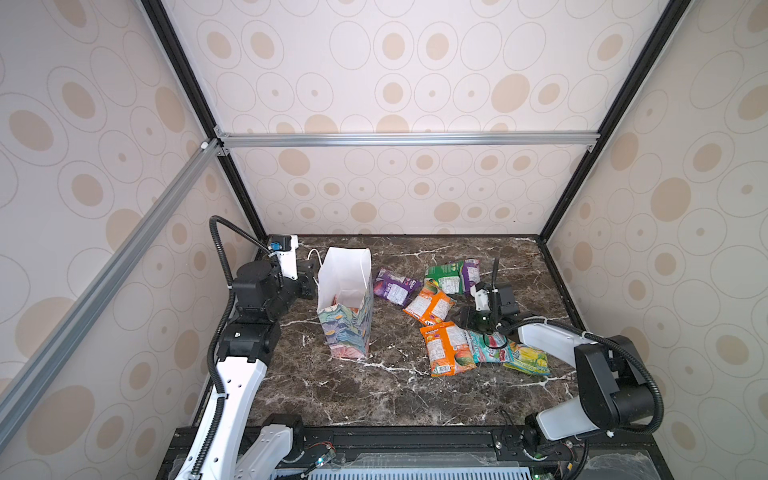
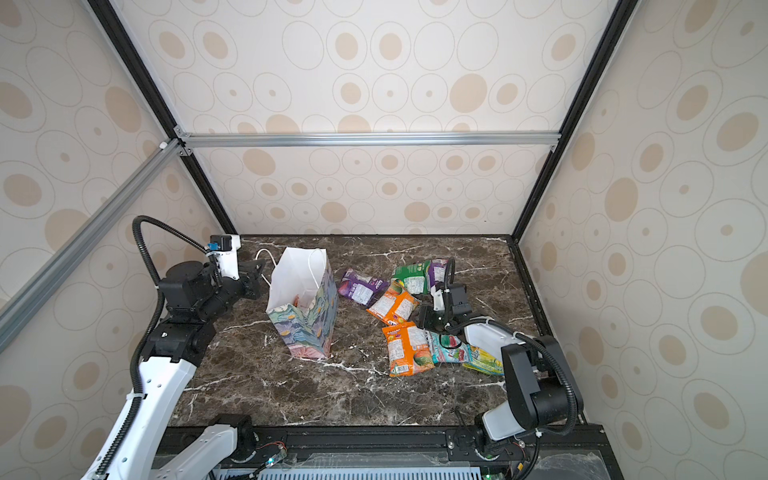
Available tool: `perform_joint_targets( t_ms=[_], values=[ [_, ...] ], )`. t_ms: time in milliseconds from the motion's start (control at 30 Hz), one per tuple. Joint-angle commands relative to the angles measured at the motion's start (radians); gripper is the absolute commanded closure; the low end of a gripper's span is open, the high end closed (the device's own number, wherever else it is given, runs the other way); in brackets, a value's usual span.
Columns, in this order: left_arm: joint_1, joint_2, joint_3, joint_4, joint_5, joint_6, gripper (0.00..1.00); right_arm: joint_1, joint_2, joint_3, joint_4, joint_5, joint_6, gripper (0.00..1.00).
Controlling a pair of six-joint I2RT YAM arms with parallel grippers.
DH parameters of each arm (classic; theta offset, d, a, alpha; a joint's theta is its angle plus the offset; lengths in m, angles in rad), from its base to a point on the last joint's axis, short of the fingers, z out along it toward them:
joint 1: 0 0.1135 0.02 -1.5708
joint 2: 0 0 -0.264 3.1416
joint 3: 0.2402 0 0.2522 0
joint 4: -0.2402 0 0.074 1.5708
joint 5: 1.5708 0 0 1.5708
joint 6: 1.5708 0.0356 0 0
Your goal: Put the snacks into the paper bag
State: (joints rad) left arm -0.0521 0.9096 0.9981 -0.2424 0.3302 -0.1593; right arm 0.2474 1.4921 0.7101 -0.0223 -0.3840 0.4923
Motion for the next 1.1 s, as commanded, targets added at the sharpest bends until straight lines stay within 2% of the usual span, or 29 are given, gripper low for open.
perform_joint_targets(
  t_ms=[0, 467, 533, 600, 667, 1033, 1067],
  values=[
    [0.003, -0.007, 0.011, 0.005, 0.004, 0.003, 0.97, 0.002, -0.011, -0.012, -0.022, -0.022, -0.001, 0.51],
    [0.002, -0.003, 0.009, 0.005, 0.006, 0.003, 0.97, 0.026, 0.075, -0.003, -0.015, 0.000, -0.008, 0.52],
    [0.003, -0.003, 0.009, 0.005, 0.006, 0.003, 0.97, 0.026, 0.078, -0.003, -0.006, 0.000, -0.005, 0.59],
    [0.003, -0.003, 0.010, 0.004, 0.006, 0.003, 0.97, 0.027, 0.073, -0.003, 0.007, -0.003, 0.003, 0.72],
    [0.002, -0.003, 0.008, 0.006, 0.006, 0.003, 0.97, 0.026, 0.063, -0.004, 0.022, -0.010, 0.014, 0.80],
    [0.003, -0.006, 0.009, 0.006, 0.006, 0.002, 0.97, 0.026, -0.011, 0.002, -0.016, -0.006, 0.006, 0.99],
    [0.003, -0.006, 0.008, 0.005, 0.006, 0.001, 0.97, 0.051, -0.018, 0.002, -0.021, -0.007, 0.006, 1.00]
  ],
)
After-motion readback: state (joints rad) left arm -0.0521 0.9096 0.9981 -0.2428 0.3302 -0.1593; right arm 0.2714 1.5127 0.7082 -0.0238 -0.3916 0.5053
